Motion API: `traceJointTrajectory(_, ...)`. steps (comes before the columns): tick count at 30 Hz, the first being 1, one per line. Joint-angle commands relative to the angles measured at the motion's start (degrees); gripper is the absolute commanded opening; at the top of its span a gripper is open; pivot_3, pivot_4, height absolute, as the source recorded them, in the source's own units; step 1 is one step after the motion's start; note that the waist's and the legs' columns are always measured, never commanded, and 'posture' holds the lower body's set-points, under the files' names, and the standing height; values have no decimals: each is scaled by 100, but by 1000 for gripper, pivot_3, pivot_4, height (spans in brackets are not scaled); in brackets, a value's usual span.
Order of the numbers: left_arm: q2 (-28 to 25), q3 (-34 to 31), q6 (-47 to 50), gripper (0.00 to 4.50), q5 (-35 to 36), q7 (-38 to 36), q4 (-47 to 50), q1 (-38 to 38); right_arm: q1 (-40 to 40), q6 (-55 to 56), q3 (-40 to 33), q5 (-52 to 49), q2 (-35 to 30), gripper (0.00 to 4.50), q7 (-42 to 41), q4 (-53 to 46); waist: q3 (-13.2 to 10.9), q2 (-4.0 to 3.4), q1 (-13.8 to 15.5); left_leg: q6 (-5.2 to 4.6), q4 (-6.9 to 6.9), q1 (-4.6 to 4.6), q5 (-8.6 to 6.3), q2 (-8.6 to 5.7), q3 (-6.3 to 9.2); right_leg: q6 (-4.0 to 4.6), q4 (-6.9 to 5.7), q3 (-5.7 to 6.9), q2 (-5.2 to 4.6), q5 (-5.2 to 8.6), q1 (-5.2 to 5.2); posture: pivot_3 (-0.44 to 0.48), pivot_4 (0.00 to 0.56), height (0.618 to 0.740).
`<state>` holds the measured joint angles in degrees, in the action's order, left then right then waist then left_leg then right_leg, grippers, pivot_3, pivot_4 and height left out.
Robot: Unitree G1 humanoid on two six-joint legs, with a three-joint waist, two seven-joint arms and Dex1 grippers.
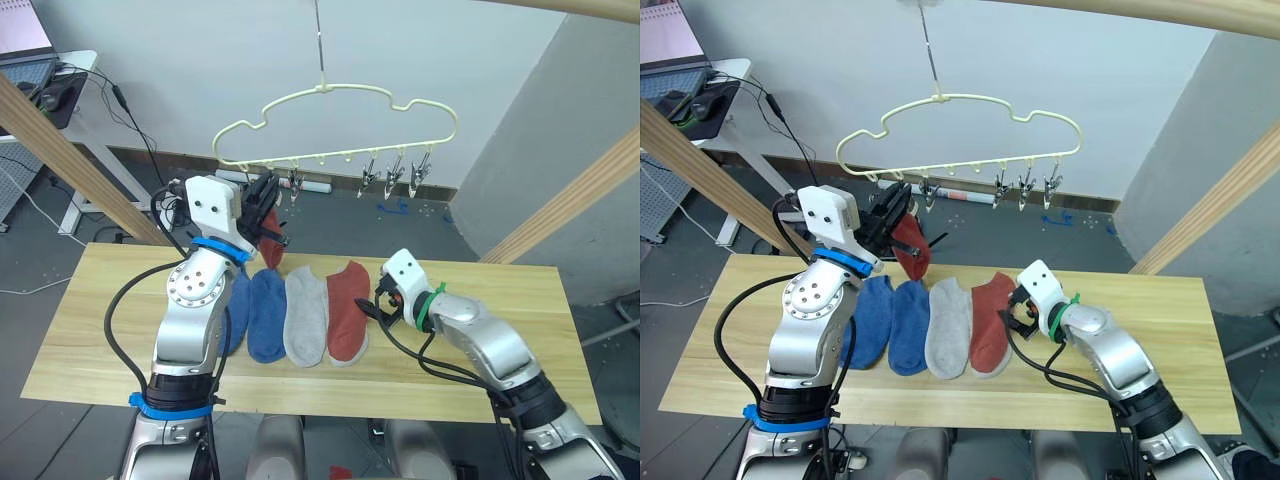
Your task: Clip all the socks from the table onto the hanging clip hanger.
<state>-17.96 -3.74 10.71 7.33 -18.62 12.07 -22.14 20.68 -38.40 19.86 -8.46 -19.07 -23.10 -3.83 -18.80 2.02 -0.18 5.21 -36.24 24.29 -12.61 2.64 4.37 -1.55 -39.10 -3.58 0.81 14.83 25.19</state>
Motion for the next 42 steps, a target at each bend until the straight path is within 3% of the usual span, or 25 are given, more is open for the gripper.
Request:
traceJointTrajectory(1,-62,-62,38,11,123,-84,284,92,15,429,-70,169,405,4500,235,404,0,0,-1,1,0,0,1,2,0,0,0,1,1,-1,-1,103,301,740)
traceJointTrajectory(7,-47,-43,92,11,118,-84,399,179,219,517,-245,216,893,4500,316,565,0,0,13,3,-1,0,3,-1,0,-2,2,-2,0,-4,-4,108,305,740)
traceJointTrajectory(19,-65,-56,87,11,100,-101,374,170,188,526,18,580,1136,4500,279,1155,1,0,9,2,-2,-3,3,0,1,-2,0,-1,0,-4,-5,107,307,740)
traceJointTrajectory(22,-89,-30,70,0,65,-118,395,188,199,615,-53,583,1200,3609,244,1257,2,0,8,2,-2,-10,3,0,0,-1,0,-1,0,-5,-11,116,307,740)
traceJointTrajectory(32,-69,13,65,0,56,-101,391,233,190,803,-123,550,979,11,-75,822,2,0,11,2,-1,-14,3,-1,0,-2,0,-3,0,-5,-16,116,307,740)
traceJointTrajectory(42,-68,17,127,0,131,-166,347,232,-85,33,-102,-37,742,11,-846,-576,2,0,9,1,-1,-15,3,0,0,-2,0,-4,1,-5,-16,96,306,740)
